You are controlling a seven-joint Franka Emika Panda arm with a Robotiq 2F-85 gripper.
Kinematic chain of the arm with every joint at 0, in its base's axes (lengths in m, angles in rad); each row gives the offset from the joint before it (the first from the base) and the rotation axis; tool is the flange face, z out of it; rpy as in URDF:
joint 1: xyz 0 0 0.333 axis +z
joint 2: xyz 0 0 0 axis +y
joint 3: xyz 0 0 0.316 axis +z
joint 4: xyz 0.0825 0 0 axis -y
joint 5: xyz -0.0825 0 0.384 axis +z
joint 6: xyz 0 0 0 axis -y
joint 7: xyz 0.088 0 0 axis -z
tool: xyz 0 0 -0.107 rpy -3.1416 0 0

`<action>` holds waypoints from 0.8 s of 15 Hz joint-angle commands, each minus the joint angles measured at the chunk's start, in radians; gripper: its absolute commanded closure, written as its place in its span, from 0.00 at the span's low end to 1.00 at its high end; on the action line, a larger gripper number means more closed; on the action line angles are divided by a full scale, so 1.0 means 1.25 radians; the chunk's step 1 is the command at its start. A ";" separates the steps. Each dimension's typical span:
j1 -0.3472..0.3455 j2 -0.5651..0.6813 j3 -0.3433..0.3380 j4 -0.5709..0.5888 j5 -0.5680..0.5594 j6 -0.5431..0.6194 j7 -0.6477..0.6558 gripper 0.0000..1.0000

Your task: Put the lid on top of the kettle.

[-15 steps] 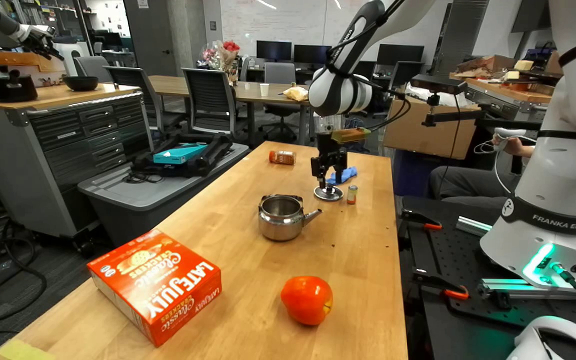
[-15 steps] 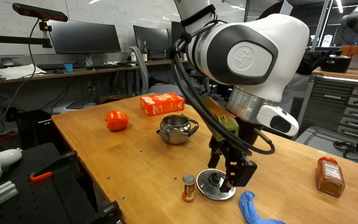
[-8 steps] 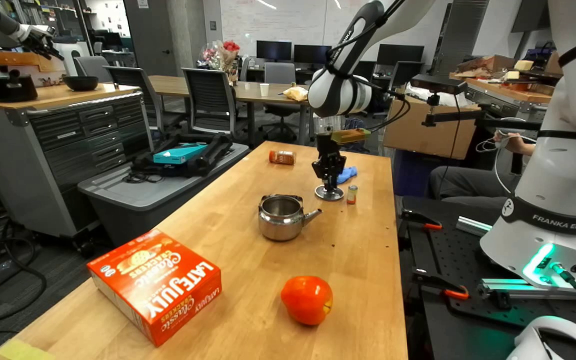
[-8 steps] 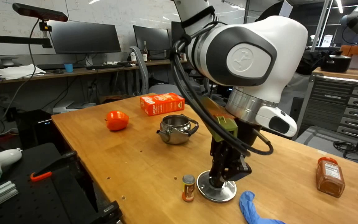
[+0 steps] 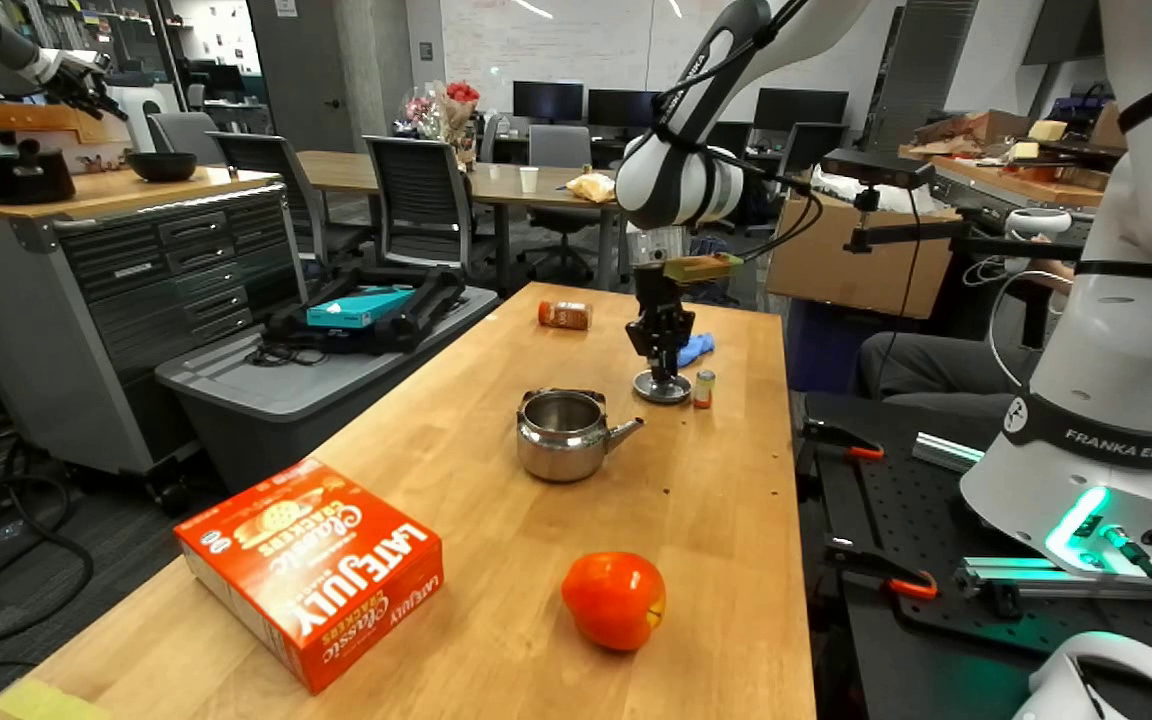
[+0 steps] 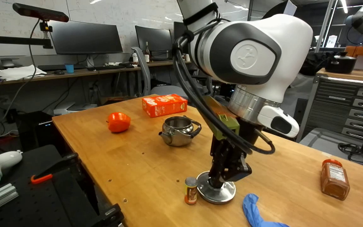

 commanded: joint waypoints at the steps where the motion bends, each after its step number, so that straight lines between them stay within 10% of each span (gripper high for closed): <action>1: -0.022 -0.037 0.011 0.002 0.015 -0.074 -0.016 0.87; 12: -0.037 -0.113 0.008 -0.012 0.072 -0.125 -0.035 0.87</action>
